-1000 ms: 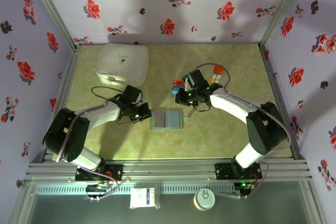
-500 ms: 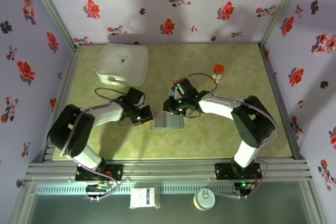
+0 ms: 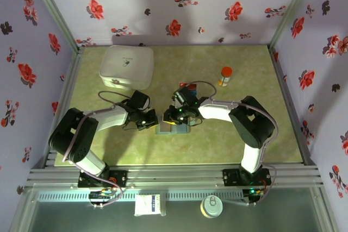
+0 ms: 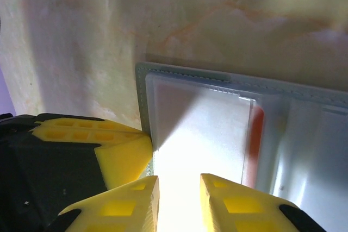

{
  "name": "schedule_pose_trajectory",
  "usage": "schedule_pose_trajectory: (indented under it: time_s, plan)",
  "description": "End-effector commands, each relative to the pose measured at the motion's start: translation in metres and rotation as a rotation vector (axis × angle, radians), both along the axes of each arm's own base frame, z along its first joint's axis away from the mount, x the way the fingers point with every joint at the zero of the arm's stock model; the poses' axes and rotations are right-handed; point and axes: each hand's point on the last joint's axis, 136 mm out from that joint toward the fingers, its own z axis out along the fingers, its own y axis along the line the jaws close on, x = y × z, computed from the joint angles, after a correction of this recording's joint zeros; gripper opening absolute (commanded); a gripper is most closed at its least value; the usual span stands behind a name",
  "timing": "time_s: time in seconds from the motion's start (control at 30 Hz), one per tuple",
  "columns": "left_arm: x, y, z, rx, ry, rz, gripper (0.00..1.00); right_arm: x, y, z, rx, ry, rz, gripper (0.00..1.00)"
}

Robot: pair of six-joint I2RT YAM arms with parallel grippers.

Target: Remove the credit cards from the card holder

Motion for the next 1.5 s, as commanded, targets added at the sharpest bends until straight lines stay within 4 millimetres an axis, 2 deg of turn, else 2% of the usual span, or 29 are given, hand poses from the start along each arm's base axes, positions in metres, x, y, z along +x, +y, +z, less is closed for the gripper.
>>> schedule_pose_trajectory:
  time_s: [0.0, 0.23, 0.93, 1.1, 1.23, 1.47]
  plan:
    - [-0.007, 0.004, -0.009, 0.029, 0.025, -0.004, 0.01, -0.003, -0.001, -0.004, -0.039, 0.015, 0.012, 0.28]
    - [-0.007, 0.004, -0.010, 0.038, 0.030, -0.011, 0.01, -0.004, -0.010, -0.010, -0.104, 0.007, 0.022, 0.28]
    - [-0.003, 0.002, -0.007, 0.046, 0.032, -0.017, 0.01, -0.004, -0.030, -0.011, -0.185, -0.038, 0.008, 0.27]
    - [0.002, 0.002, 0.002, 0.046, 0.006, -0.008, 0.01, -0.005, -0.029, -0.016, -0.176, -0.027, 0.011, 0.26]
    - [0.008, -0.001, 0.021, 0.017, -0.038, 0.004, 0.01, -0.005, -0.028, -0.017, -0.166, -0.027, 0.007, 0.25]
    - [0.014, -0.015, 0.040, -0.065, -0.055, 0.015, 0.06, -0.007, -0.031, -0.019, -0.165, -0.022, 0.006, 0.24]
